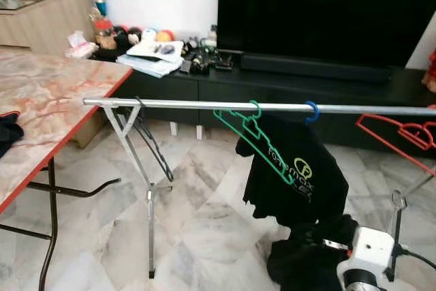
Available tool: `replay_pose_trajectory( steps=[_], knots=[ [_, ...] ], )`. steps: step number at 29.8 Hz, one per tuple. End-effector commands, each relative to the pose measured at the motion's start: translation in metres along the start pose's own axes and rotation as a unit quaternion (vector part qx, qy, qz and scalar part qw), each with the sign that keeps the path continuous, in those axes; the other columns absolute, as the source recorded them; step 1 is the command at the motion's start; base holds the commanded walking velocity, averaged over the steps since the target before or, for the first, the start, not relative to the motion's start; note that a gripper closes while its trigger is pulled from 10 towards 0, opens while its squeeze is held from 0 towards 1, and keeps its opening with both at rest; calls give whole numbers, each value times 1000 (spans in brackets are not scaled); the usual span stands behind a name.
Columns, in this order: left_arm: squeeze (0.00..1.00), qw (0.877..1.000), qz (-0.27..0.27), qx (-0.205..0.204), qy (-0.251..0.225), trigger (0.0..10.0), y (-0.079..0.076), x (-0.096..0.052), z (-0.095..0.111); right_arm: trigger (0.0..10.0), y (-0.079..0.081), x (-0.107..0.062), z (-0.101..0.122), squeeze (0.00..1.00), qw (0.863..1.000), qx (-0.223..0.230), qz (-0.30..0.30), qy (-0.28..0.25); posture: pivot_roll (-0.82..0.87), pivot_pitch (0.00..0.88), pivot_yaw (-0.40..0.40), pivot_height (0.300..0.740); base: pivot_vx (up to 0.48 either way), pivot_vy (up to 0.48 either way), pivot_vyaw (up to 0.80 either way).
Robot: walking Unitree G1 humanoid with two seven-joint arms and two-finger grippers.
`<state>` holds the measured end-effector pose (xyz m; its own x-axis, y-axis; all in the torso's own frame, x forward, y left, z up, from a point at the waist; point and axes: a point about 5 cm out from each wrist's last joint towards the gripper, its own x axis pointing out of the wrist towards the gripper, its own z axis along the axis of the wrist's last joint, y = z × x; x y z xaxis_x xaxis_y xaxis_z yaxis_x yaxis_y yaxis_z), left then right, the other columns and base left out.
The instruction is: Hang hanger
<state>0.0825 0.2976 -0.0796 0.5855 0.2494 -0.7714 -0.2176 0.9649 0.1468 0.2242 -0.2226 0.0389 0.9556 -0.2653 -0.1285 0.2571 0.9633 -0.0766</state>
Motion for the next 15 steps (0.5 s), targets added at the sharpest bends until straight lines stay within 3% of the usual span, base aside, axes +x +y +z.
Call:
replay_pose_trajectory(
  steps=[1,2,4,5,6,11,12,15],
  knots=[
    [0,1000,11,26,-9,10000,1,-1,0,10000,-6,0,5,0,1000,-7,-3,-7,-12,0,-31,740,0,0,0],
    [0,994,9,56,-95,10000,-15,15,47,10000,-7,2,8,0,1000,-7,-1,-8,-9,0,-37,740,0,0,0],
    [0,976,-11,80,-203,10000,-39,24,110,10000,-9,4,11,0,1000,-7,2,-10,6,0,-43,740,0,0,0],
    [0,976,-11,80,-203,10000,-39,24,110,10000,-9,4,11,0,1000,-7,2,-10,6,0,-43,740,0,0,0],
    [0,964,-27,78,-254,10000,-49,19,128,10000,-8,5,11,0,1000,-10,9,-8,5,0,-47,740,0,0,0],
    [0,933,-65,66,-348,10000,-68,0,152,10000,-9,5,12,0,1000,-8,17,-6,16,0,-49,740,0,0,0],
    [0,923,-81,53,-373,10000,-79,-9,158,10000,-8,4,11,0,1000,-7,19,-4,22,0,-46,740,0,0,0],
    [0,917,-87,54,-385,10000,-90,-19,157,10000,-6,1,9,0,1000,-6,25,0,19,0,-33,740,0,0,0]
  ],
)
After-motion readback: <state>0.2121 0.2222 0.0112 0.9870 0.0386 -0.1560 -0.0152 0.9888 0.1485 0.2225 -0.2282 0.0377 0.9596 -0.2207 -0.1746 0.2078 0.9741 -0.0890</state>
